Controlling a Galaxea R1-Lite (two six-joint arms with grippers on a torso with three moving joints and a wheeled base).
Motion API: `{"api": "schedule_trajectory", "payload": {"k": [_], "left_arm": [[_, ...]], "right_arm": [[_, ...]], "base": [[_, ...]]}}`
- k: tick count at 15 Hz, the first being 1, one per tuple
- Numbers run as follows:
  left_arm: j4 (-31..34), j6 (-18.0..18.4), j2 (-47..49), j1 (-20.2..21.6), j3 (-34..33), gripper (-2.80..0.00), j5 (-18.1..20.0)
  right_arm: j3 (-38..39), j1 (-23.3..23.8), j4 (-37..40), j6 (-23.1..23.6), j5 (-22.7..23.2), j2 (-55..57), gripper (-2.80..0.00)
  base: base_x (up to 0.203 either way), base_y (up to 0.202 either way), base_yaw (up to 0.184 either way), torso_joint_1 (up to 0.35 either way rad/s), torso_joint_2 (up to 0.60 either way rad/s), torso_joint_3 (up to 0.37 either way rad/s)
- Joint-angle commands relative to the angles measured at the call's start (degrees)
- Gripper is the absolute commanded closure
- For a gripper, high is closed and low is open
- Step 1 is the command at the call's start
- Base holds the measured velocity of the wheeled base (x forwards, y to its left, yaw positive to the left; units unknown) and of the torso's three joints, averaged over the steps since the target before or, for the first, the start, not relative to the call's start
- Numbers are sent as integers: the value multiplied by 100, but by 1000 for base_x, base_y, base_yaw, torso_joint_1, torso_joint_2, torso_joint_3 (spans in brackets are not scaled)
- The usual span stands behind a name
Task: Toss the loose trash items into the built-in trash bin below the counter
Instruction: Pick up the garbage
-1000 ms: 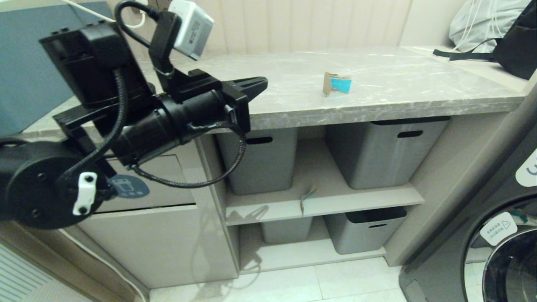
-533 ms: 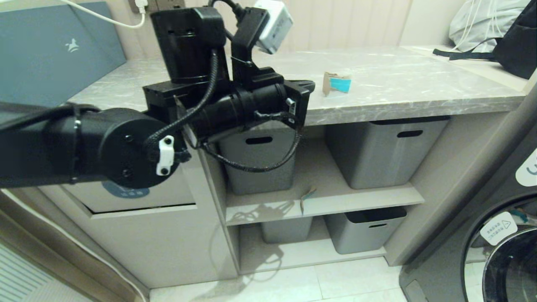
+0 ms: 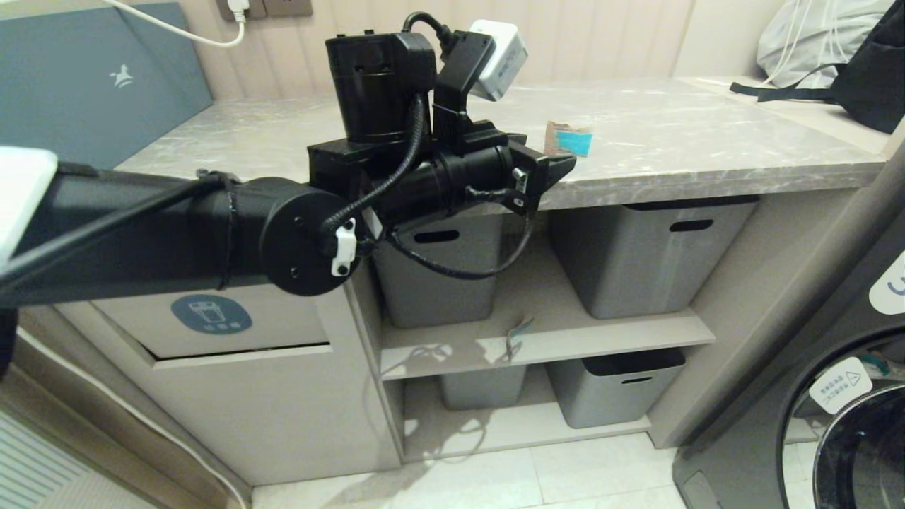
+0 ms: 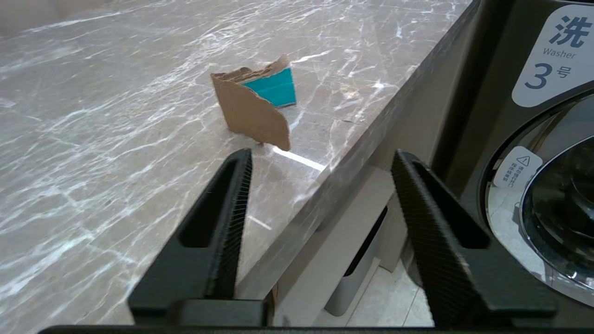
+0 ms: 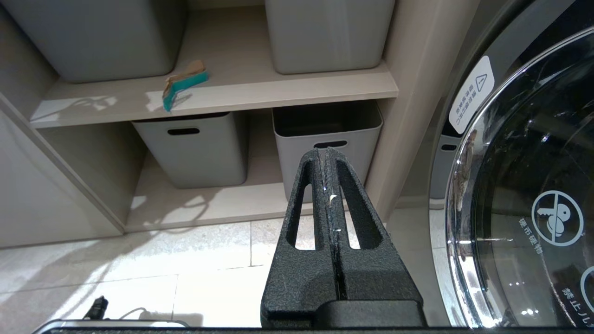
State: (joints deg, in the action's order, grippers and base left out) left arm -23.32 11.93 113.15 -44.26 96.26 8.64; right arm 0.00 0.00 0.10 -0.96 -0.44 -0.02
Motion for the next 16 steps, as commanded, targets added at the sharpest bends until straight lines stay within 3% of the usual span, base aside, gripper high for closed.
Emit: {"api": "schedule_trajectory", "payload": {"k": [1,12,16], "left_arm": [[-15,2,137,-3,89,-280,13],[472,-24,918,195,1404,-280,10],[495,-81,1016,275,1457,-280,31]], "right_arm": [[0,2,-1,0,0,2,0],[0,0,-1,0,0,2,0],[0,0,-1,0,0,2,0]], "base": [[0,0,0,0,0,0],[0,0,0,0,0,0],[0,0,0,0,0,0]]}}
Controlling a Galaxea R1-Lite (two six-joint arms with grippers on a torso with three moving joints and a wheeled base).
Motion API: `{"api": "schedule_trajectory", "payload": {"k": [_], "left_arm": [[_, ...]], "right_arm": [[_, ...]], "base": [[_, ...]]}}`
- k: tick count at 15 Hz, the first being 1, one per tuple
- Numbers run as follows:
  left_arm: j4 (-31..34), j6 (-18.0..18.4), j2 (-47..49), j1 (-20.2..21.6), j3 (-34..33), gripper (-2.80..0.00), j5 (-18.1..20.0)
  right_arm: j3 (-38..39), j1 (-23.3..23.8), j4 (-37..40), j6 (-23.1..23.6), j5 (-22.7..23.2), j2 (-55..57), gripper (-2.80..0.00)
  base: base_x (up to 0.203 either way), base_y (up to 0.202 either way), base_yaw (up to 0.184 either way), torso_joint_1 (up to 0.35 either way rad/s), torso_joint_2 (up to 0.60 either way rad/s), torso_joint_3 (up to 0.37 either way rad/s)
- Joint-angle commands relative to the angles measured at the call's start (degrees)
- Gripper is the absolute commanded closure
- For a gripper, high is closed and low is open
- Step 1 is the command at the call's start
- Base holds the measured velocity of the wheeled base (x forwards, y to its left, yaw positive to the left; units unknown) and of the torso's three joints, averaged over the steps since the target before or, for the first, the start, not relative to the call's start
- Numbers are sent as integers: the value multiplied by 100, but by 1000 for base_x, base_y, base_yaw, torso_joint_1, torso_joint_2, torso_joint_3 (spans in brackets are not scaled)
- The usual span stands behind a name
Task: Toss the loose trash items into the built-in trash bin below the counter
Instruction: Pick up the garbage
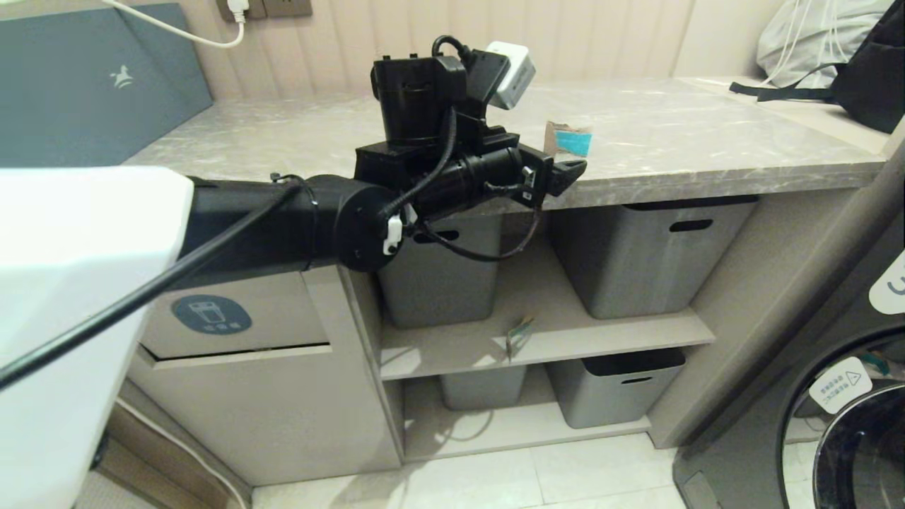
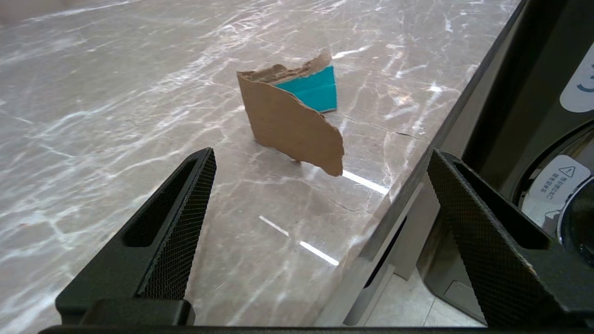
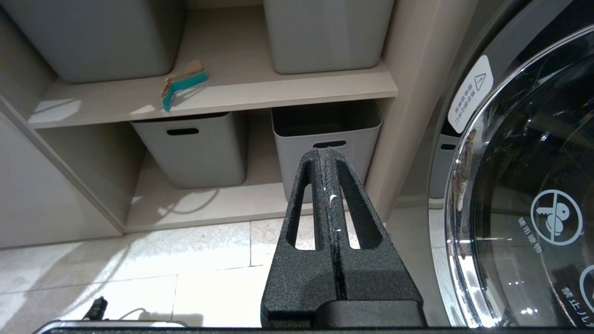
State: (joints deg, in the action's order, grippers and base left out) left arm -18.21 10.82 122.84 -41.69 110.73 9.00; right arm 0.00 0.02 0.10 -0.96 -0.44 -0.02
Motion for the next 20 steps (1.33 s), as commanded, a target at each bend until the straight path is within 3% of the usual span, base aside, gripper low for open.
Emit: {"api": "schedule_trajectory", "payload": {"k": [1,9,10,20], "left_arm": [[-22,-79,38,21,19,-280,40],[-183,-186,-6,38,28,-280,164],[-190,-186,11,38,54,0,164],[-253,-186,205,38,54,0,243]], "right_arm": [[0,0,-1,0,0,2,0],[0,-2,-1,0,0,2,0],[0,-1,-1,0,0,2,0],[0,-2,-1,0,0,2,0]], "base": [[0,0,0,0,0,0],[0,0,0,0,0,0],[0,0,0,0,0,0],[0,0,0,0,0,0]]}}
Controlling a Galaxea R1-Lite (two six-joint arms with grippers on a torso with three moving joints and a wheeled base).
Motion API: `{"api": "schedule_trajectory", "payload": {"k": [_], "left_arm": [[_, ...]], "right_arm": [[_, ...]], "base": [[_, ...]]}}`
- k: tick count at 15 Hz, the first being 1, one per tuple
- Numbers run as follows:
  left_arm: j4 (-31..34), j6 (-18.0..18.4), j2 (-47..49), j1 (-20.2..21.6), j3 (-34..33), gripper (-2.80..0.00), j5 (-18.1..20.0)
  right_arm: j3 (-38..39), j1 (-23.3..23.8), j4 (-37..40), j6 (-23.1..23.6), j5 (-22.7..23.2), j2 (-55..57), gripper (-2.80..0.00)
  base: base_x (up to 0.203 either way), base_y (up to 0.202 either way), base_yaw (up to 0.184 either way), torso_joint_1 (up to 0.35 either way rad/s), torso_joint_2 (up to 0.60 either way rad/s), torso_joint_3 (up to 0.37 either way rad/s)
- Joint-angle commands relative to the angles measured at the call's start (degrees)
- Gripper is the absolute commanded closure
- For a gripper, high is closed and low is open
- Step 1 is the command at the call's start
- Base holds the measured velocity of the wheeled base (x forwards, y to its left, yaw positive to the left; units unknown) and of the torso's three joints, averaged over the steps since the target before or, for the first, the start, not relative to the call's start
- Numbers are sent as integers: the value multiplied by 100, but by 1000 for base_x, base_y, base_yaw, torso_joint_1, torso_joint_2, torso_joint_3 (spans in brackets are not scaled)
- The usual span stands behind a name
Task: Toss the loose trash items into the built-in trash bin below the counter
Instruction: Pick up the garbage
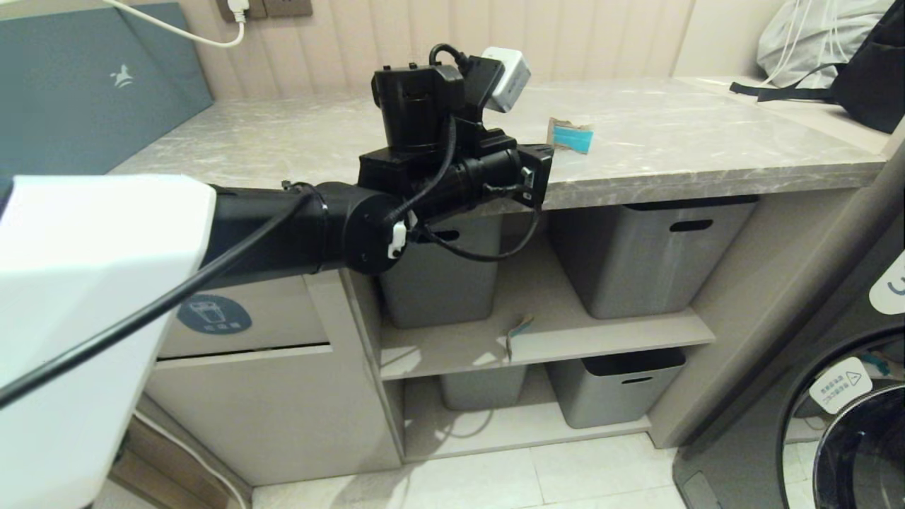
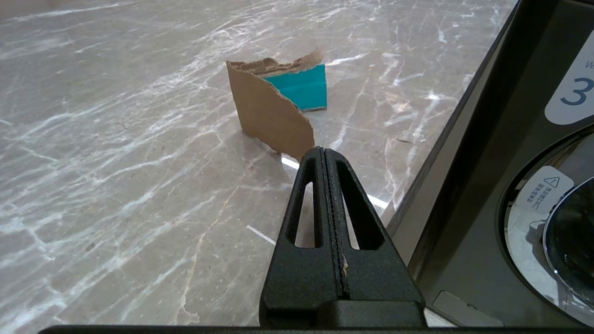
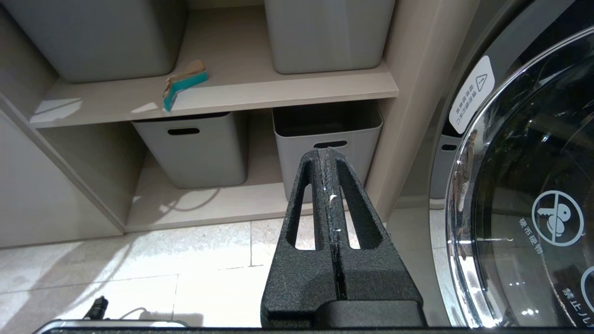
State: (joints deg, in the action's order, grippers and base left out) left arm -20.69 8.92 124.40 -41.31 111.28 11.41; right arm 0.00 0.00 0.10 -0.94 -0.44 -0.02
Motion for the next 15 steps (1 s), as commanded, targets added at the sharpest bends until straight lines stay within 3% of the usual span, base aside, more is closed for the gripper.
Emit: {"api": "schedule_trajectory", "payload": {"k": [1,15], "left_arm": [[-11,4,48,1,-3,0,2],[-5,-13,-223,71,-10,0,-16]], "right_arm": [[0,0,-1,-3,0,2,0],[0,0,-1,-3,0,2,0]], "base": [[0,0,0,0,0,0],[0,0,0,0,0,0]]}}
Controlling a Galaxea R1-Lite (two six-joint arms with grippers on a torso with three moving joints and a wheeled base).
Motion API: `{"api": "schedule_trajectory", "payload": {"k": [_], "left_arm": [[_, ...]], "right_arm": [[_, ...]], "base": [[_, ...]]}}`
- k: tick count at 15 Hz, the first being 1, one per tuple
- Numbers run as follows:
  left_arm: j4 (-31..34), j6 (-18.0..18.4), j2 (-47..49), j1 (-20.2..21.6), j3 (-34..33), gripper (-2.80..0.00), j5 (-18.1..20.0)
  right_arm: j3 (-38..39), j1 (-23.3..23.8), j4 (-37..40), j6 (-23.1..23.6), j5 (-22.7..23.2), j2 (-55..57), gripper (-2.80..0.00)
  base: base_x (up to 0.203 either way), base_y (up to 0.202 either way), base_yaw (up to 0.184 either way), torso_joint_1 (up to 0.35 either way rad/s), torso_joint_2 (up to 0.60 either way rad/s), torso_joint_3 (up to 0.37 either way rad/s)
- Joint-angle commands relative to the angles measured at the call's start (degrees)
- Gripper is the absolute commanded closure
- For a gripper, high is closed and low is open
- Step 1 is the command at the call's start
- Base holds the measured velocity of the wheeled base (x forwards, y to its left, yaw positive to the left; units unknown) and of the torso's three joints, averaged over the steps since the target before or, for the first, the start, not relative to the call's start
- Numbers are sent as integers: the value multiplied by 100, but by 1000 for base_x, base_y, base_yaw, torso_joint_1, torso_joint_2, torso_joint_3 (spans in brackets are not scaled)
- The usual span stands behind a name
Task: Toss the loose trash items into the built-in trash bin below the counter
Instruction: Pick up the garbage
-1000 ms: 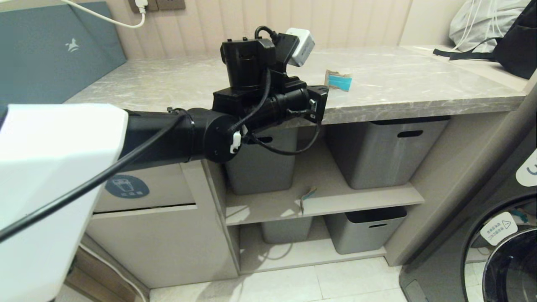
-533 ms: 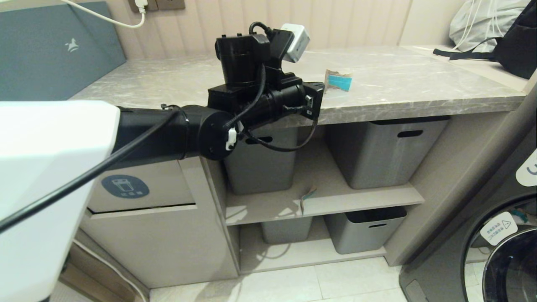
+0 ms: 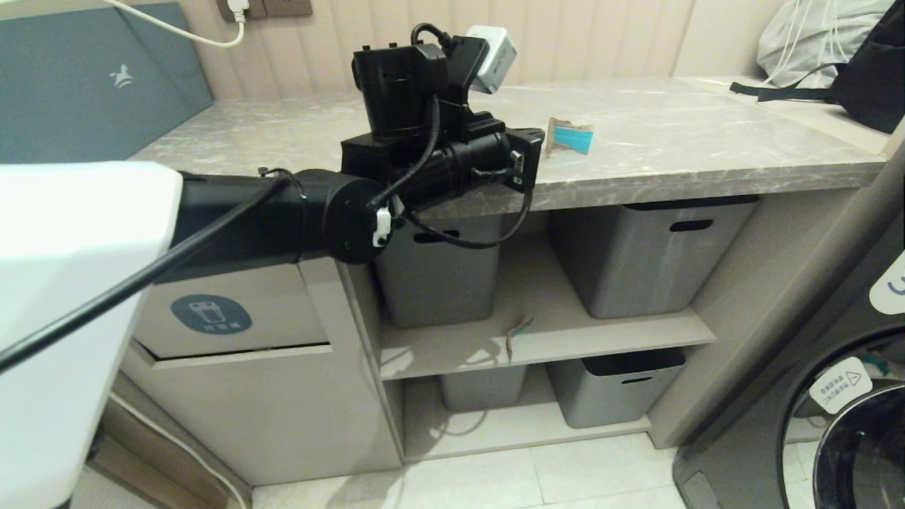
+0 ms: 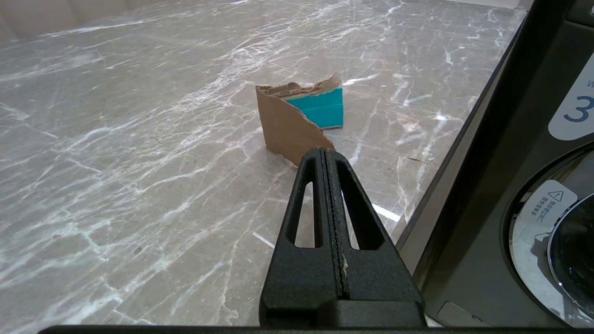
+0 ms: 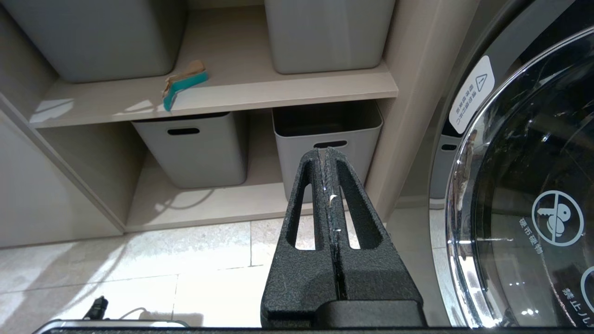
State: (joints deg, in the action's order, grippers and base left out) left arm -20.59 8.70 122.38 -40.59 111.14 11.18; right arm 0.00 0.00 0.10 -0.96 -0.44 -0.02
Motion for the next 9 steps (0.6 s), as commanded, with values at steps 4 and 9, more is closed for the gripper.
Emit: {"api": "schedule_trajectory", "payload": {"k": [4,9], "left_arm": [[-15,8,-307,143,-101,0,-134],[55,8,-371,384,-189,0,-143]], "right_arm": [[0,0,-1,0,0,2,0],[0,0,-1,0,0,2,0]], "base": [[0,0,0,0,0,0],[0,0,0,0,0,0]]}}
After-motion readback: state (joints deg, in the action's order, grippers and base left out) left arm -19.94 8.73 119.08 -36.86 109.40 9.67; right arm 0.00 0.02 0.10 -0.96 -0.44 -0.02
